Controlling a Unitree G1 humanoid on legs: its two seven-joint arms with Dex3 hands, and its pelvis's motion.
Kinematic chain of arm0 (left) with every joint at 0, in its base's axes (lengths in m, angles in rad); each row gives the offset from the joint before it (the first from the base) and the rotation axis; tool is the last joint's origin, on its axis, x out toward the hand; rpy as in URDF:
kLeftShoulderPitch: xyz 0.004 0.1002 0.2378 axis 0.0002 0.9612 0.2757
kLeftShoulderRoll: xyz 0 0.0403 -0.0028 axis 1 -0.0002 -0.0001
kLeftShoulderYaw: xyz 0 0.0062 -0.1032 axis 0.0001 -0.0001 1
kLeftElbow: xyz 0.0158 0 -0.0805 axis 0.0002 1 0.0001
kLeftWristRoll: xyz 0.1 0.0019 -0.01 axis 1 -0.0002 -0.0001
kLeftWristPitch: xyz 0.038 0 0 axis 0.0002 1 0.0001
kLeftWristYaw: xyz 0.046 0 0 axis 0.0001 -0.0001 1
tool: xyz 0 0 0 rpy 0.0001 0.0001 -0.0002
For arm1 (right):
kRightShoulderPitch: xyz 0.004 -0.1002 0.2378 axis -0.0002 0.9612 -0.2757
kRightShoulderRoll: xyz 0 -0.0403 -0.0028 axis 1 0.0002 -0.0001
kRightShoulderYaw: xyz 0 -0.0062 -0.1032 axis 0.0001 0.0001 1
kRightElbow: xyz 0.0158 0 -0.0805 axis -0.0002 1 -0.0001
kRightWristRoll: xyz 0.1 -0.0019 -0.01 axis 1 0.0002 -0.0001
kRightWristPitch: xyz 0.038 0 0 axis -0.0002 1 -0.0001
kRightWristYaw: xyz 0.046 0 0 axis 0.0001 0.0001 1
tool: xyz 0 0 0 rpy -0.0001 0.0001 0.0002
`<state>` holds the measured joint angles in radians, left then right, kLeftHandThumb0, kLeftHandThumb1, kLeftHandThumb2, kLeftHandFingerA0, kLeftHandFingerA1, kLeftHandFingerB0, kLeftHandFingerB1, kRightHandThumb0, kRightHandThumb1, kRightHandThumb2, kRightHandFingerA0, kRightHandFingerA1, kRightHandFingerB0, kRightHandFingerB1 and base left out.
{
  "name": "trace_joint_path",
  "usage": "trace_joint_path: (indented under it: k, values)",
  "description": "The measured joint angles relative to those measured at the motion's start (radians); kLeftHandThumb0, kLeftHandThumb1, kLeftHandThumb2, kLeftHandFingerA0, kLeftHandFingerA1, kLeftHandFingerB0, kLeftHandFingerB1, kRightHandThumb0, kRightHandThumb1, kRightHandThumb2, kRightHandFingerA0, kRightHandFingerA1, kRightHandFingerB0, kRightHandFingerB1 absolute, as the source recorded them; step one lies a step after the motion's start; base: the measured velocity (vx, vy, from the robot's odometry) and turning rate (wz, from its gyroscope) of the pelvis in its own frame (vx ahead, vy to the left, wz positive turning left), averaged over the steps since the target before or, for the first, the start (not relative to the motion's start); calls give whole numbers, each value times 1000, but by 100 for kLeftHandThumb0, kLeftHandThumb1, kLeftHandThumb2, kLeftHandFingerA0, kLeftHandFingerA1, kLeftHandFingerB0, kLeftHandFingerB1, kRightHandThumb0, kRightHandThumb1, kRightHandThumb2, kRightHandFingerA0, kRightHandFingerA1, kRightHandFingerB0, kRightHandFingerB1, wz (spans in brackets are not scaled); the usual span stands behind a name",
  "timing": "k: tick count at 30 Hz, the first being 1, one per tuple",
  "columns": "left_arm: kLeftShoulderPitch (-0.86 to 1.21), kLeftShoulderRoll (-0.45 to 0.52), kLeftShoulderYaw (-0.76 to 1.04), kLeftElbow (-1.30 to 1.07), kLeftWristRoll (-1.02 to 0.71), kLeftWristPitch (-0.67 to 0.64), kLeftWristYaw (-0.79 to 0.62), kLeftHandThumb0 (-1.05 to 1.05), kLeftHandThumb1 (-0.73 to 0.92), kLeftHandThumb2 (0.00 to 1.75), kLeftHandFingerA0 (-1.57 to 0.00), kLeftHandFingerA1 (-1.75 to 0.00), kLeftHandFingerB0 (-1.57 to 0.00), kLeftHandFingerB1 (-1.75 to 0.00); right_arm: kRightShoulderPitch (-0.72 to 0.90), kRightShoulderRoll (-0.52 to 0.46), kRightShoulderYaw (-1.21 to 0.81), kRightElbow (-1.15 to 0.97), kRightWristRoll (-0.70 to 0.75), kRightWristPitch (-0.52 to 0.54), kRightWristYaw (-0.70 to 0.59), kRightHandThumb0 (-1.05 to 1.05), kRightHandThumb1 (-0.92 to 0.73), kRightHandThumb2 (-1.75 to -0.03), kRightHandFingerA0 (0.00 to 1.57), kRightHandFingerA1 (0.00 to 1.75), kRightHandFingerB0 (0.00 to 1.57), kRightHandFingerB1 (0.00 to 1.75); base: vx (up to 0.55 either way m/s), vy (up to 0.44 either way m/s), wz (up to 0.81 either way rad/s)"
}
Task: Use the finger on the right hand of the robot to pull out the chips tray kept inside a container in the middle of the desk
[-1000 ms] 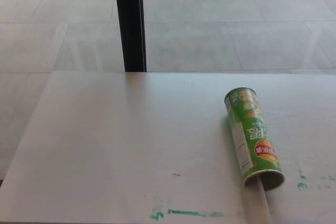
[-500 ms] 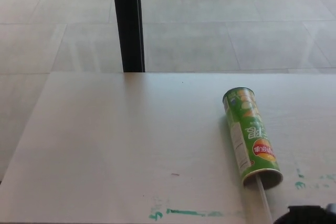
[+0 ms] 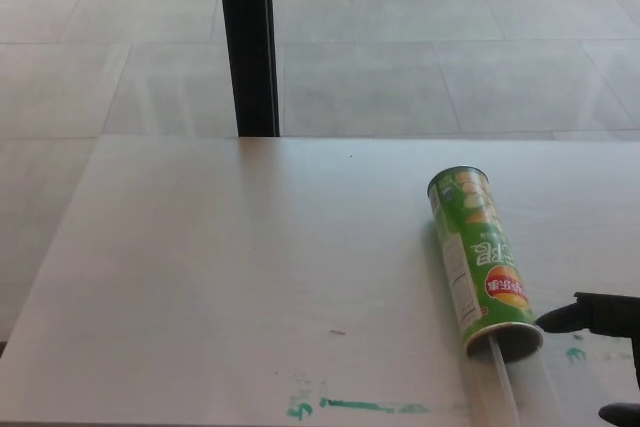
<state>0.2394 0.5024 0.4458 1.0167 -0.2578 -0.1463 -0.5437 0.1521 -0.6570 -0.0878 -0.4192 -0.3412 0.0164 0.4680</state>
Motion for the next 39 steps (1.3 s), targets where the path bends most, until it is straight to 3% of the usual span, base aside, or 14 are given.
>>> trace_joint_path:
  k: [4,13,14,16,17,18,19,28,29,30,34,35,36,39]
  values:
    - [1,0,2,8,-1,-1,0,-69,72,62,-34,-66,-30,-43,41,-49,-107,-1,48,-1,35,-6,-55,-58,87,166,40,40,0,0,0]
    - [3,0,1,10,0,-1,0,-69,73,62,-34,-61,-33,-43,110,-69,-398,45,145,-12,62,-11,-50,-62,90,147,43,40,0,0,0]
    - [3,0,1,10,0,-1,0,-69,56,94,-30,-63,-26,-52,123,-67,-443,64,159,-19,62,-17,-50,-63,87,152,44,39,0,0,0]
    - [3,0,1,11,0,-1,0,-69,73,62,-33,-61,-32,-43,141,-55,-505,89,180,-24,61,-13,-51,-60,79,161,47,37,0,0,0]
    - [2,0,1,12,0,-1,0,-68,73,62,-33,-61,-32,-42,154,-45,-541,106,193,-26,61,-15,-52,-59,79,158,47,38,0,0,0]
    - [1,0,1,14,0,-1,0,-70,56,96,-33,-64,-26,-52,167,-33,-576,126,206,-29,60,-18,-51,-60,80,154,48,38,0,0,0]
    - [-1,0,1,19,-1,-1,0,-67,73,62,-36,-64,-32,-42,180,-16,-611,153,218,-33,57,-17,-51,-61,81,152,49,38,0,0,0]
    - [-6,0,2,29,-1,-1,1,-67,72,61,-36,-62,-31,-42,244,107,-758,437,273,-96,-21,-21,-46,-58,97,135,57,50,0,0,0]
    - [-7,0,2,30,-1,-1,0,-67,72,61,-36,-62,-31,-42,244,116,-759,477,272,-104,-35,22,-48,-54,102,117,52,56,0,0,0]
    - [-8,0,2,32,-1,-1,0,-69,72,61,-39,-68,-34,-46,244,123,-759,505,271,-109,-48,-22,-47,-59,98,136,55,53,0,0,0]
    - [-6,0,2,31,-1,-1,0,-67,72,61,-41,-72,-38,-52,236,144,-755,625,267,-131,-99,-19,-47,-62,101,144,56,60,0,0,0]
    - [-5,0,3,30,-1,-1,0,-72,57,79,-42,-69,-36,-53,232,155,-752,667,266,-138,-118,-21,-48,-62,101,148,55,63,0,0,0]
    - [-6,-1,2,30,0,-1,0,-67,72,61,-42,-70,-41,-51,229,162,-751,692,265,-143,-129,-19,-45,-64,99,152,55,64,0,0,0]
    - [-8,-1,2,31,0,-1,1,-68,71,61,-42,-68,-40,-47,221,189,-749,787,264,-158,-171,-21,-49,-62,99,142,52,66,0,0,0]
